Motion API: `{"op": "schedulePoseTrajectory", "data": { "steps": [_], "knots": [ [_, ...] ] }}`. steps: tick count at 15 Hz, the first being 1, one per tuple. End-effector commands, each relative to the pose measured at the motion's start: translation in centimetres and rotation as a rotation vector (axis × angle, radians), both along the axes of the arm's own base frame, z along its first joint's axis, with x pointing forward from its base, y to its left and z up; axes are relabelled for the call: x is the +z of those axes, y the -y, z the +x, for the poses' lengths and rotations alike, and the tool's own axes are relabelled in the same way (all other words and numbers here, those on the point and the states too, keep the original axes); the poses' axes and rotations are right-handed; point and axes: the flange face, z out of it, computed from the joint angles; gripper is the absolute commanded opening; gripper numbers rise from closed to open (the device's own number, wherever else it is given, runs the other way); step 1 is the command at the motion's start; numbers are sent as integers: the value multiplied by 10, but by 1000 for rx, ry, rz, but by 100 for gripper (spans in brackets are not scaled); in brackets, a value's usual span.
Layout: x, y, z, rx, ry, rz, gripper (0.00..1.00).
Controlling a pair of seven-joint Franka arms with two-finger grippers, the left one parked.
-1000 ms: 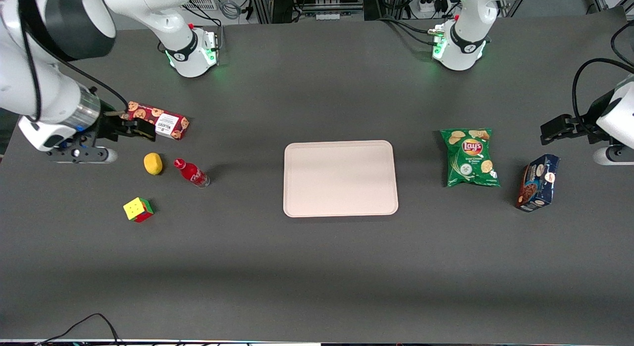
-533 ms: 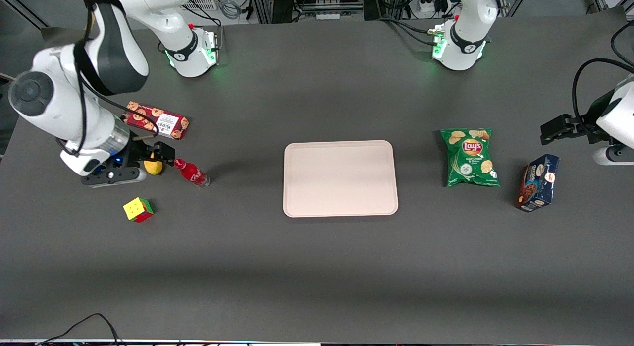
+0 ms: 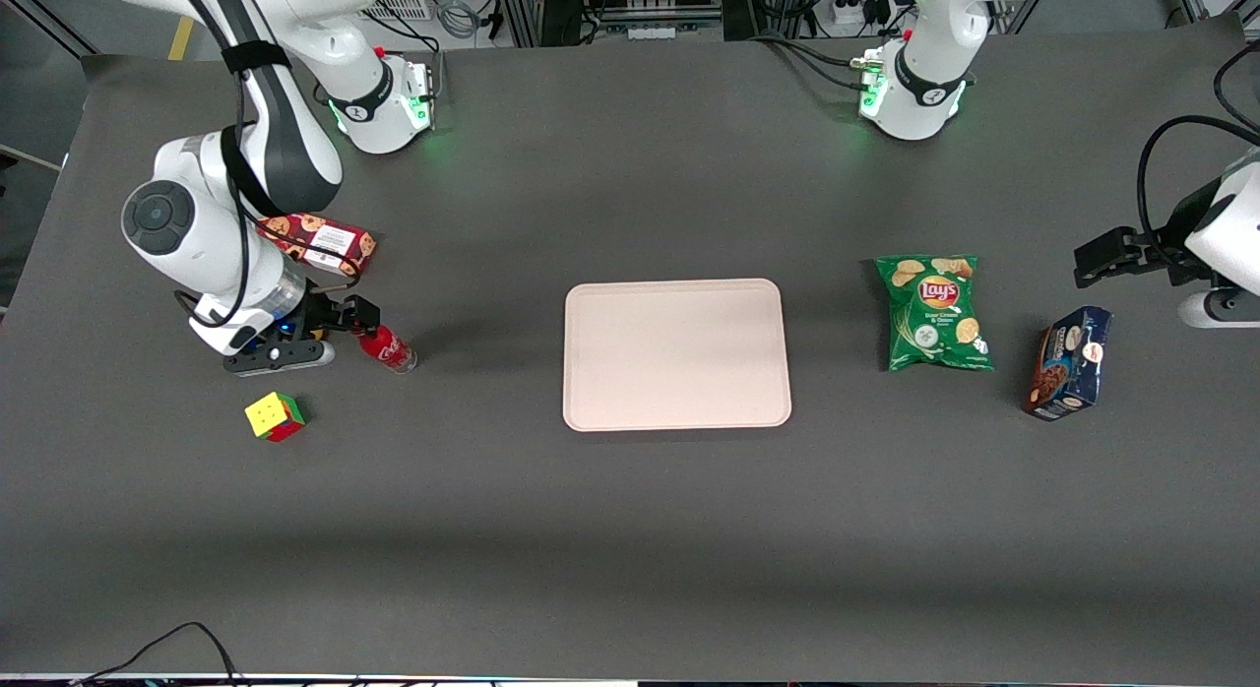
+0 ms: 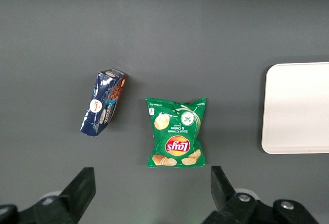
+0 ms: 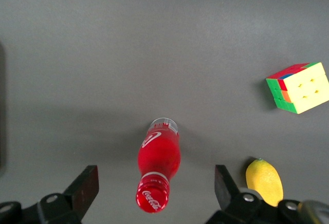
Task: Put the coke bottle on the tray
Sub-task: 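Move the open right gripper over the red Coca-Cola bottle, then lower the right gripper around the bottle's neck and close it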
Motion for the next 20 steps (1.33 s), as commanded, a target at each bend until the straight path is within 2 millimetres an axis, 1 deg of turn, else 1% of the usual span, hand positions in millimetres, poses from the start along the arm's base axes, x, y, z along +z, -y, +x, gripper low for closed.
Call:
{"op": "schedulePoseTrajectory", "data": {
  "steps": [1, 7, 11, 12, 17, 20],
  "knots": [
    [-6, 1, -12, 20, 26, 15, 100],
    [-33, 3, -25, 19, -17, 8, 100],
    [-41, 4, -25, 27, -19, 0, 100],
    [-47, 5, -27, 27, -23, -1, 100],
    [-61, 5, -29, 30, -46, -5, 100],
    [-64, 5, -29, 32, -50, -6, 100]
  ]
}}
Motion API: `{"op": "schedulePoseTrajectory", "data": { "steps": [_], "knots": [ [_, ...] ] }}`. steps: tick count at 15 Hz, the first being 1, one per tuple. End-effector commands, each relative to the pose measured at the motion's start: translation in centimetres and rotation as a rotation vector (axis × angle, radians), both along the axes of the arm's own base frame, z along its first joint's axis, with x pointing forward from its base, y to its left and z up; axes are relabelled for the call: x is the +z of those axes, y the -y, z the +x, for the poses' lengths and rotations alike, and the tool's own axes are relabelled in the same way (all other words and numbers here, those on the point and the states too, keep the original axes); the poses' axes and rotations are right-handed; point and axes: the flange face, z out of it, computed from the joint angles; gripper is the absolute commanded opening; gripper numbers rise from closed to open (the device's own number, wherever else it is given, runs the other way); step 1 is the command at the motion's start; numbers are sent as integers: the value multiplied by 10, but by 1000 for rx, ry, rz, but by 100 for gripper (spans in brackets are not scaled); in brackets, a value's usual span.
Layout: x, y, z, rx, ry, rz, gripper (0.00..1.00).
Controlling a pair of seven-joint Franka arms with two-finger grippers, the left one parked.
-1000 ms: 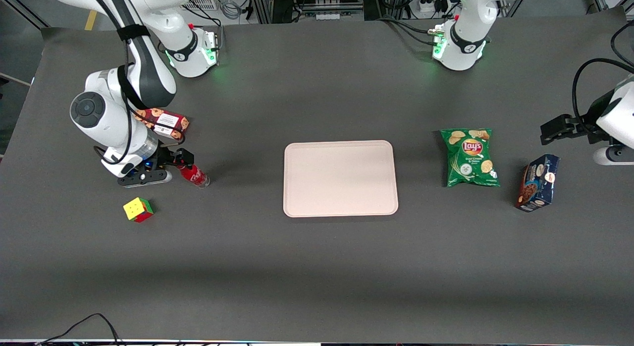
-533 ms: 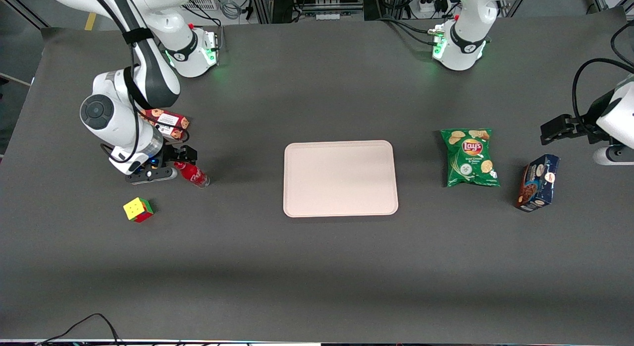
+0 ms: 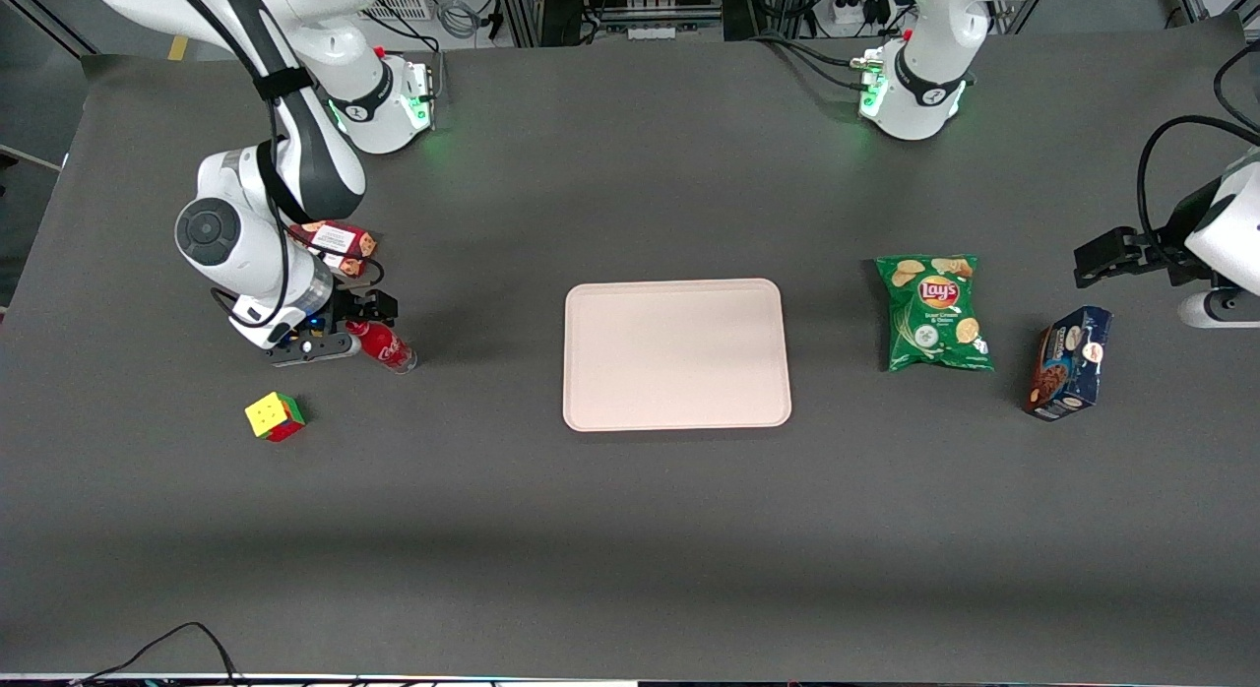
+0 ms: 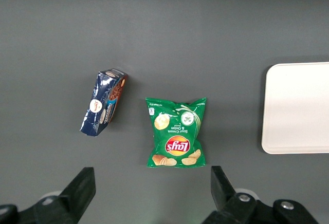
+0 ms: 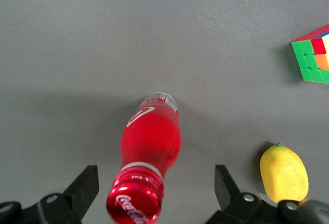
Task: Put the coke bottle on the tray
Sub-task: 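Lower the right gripper around the bottle's neck and close it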
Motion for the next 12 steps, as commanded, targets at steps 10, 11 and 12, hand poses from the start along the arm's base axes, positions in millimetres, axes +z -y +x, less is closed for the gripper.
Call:
{"op": "schedulePoseTrajectory", "data": {
  "steps": [10, 11, 12],
  "knots": [
    [-11, -3, 3, 28, 14, 5, 75],
    [-11, -4, 3, 31, 13, 5, 68],
    [-10, -4, 3, 31, 16, 6, 58]
  ]
}}
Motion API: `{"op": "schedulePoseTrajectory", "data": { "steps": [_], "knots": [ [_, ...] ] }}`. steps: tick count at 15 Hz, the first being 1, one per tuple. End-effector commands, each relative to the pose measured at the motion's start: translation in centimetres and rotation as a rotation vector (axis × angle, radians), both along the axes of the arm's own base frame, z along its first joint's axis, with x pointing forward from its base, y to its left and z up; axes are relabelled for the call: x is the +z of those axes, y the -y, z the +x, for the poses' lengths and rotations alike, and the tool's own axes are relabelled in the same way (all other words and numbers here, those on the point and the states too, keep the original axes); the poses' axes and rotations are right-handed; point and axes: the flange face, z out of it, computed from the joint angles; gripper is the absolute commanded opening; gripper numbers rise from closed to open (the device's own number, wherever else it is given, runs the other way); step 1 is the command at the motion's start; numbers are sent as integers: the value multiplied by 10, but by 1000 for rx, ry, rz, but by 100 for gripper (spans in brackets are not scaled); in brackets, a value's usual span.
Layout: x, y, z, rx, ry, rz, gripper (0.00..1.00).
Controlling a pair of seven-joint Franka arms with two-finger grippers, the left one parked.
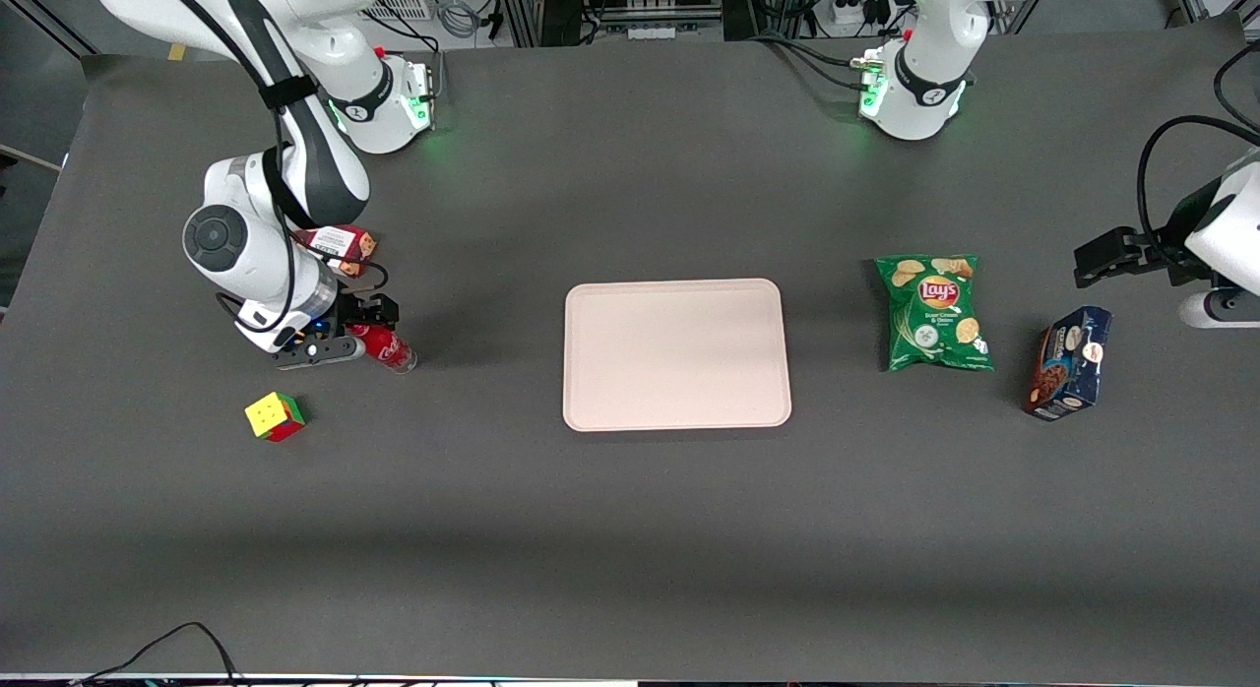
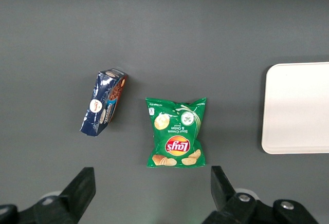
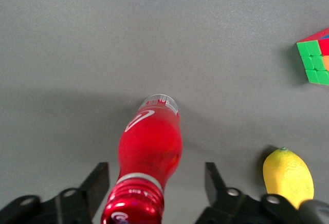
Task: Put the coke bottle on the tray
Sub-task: 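Lower the right gripper around the bottle's neck and close it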
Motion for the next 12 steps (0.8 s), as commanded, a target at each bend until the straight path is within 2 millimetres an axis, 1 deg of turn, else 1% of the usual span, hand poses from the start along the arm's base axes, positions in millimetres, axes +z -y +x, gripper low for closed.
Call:
{"op": "schedulePoseTrajectory", "data": {
  "steps": [1, 4, 5, 6, 8, 9, 11, 12],
  "knots": [
    [0, -3, 2, 26, 18, 6, 50],
    [1, -5, 2, 29, 20, 7, 14],
    [1, -11, 1, 40, 19, 8, 4],
    [2, -13, 1, 41, 21, 9, 0],
    [5, -17, 2, 49, 24, 10, 0],
    [10, -28, 2, 61, 32, 15, 0],
    [31, -34, 13, 60, 37, 16, 0],
    [48, -37, 23, 61, 24, 15, 0]
  ]
}}
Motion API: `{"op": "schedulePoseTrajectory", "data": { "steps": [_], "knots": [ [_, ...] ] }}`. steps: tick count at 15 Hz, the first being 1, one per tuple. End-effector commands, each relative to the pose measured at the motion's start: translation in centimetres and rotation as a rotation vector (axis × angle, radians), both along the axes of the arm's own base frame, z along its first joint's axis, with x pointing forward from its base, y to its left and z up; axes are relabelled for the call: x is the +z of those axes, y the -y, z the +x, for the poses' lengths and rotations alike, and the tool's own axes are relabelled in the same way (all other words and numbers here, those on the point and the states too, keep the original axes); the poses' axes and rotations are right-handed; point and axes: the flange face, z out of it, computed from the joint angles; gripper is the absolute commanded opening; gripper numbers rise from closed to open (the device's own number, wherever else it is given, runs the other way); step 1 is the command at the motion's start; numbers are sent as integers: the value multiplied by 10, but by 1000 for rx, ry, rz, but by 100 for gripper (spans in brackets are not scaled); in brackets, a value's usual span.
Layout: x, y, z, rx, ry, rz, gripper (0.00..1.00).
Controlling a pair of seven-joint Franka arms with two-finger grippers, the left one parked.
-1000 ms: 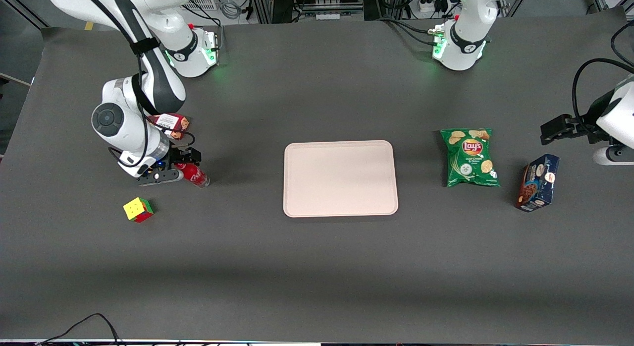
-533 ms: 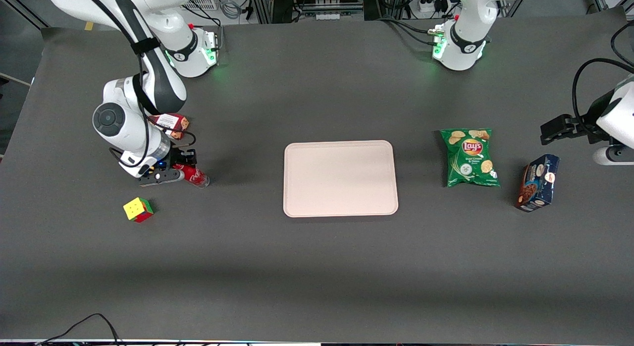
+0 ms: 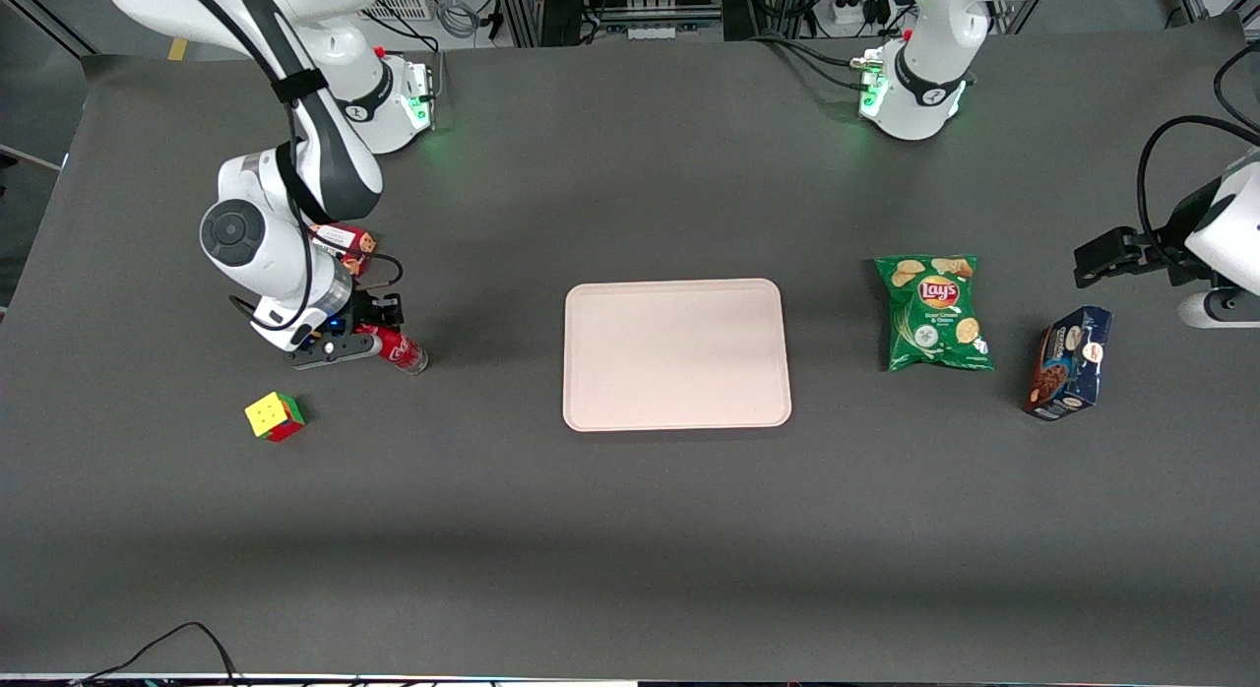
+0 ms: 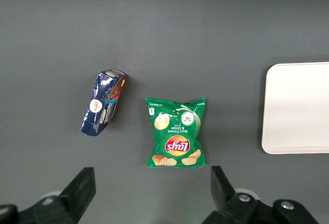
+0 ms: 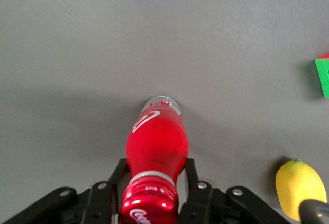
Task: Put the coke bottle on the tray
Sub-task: 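Lower the right gripper around the bottle's neck and close it, then lift the bottle with the right gripper and carry it toward the white tray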
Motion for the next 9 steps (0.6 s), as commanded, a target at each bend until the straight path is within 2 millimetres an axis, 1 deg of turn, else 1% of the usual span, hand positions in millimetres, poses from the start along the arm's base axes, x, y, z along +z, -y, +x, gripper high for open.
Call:
{"op": "schedulePoseTrajectory", "data": {
  "steps": [1, 2, 4, 6, 7, 8, 9],
  "knots": [
    [62, -14, 33, 13, -15, 3, 0],
    [86, -16, 43, 16, -37, -1, 0],
    [140, -21, 55, 29, -65, -5, 0],
    [196, -38, 59, 54, -53, -1, 0],
    [220, -40, 60, 58, -42, 2, 0],
    [236, -41, 61, 58, -39, 6, 0],
    [241, -43, 62, 64, -37, 9, 0]
  ]
}}
